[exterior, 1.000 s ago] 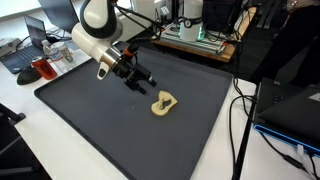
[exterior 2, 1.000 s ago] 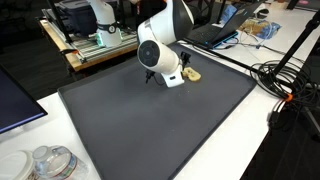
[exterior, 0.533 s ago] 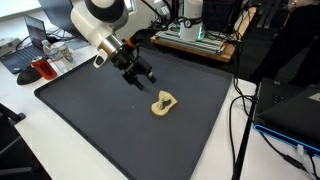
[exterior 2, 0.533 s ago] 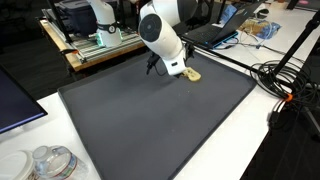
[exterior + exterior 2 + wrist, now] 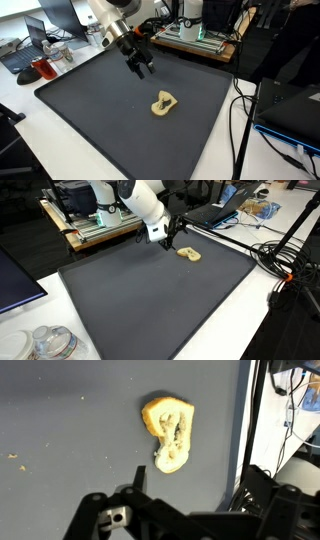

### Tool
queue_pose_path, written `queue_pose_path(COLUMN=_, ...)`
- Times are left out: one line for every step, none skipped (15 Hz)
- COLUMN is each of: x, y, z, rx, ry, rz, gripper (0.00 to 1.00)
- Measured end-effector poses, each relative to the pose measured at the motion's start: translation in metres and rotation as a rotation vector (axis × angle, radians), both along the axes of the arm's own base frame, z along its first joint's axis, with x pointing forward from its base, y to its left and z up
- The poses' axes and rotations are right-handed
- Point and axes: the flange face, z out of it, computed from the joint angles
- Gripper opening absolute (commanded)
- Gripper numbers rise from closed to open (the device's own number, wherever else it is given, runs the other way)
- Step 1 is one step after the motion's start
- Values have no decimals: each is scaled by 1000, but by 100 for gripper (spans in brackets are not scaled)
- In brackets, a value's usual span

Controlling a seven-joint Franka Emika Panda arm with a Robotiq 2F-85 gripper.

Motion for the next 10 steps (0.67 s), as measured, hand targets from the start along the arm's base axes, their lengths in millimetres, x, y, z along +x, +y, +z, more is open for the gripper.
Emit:
queue_pose_path(x=-9, y=-2, z=1, rx=-3, ry=-2, rz=-31, gripper=100)
queue_pose_path(x=-17, y=-3, z=2, rx=-7, ry=-5, rz=-55, gripper=100)
queue_pose_path(x=-24, y=-2, z=3, rx=-12, ry=-8, rz=-75, gripper=100)
queue_pose_path(x=-32, y=1, z=4, rx=-19, ry=-11, rz=-91, gripper=100)
queue_pose_path(x=-39, y=6, z=4, rx=-30, ry=-14, rz=-102, gripper=100)
queue_pose_path(x=-46, y=12, z=4, rx=-43, ry=-15, rz=-108, gripper=100)
queue_pose_path(x=-52, y=19, z=4, rx=-56, ry=-18, rz=-110, gripper=100)
queue_pose_path(x=-58, y=26, z=3, rx=-77, ry=-24, rz=-110, gripper=100)
queue_pose_path(x=-64, y=32, z=3, rx=-113, ry=-36, rz=-112, gripper=100)
queue_pose_path(x=-69, y=40, z=4, rx=-148, ry=-50, rz=-112, gripper=100)
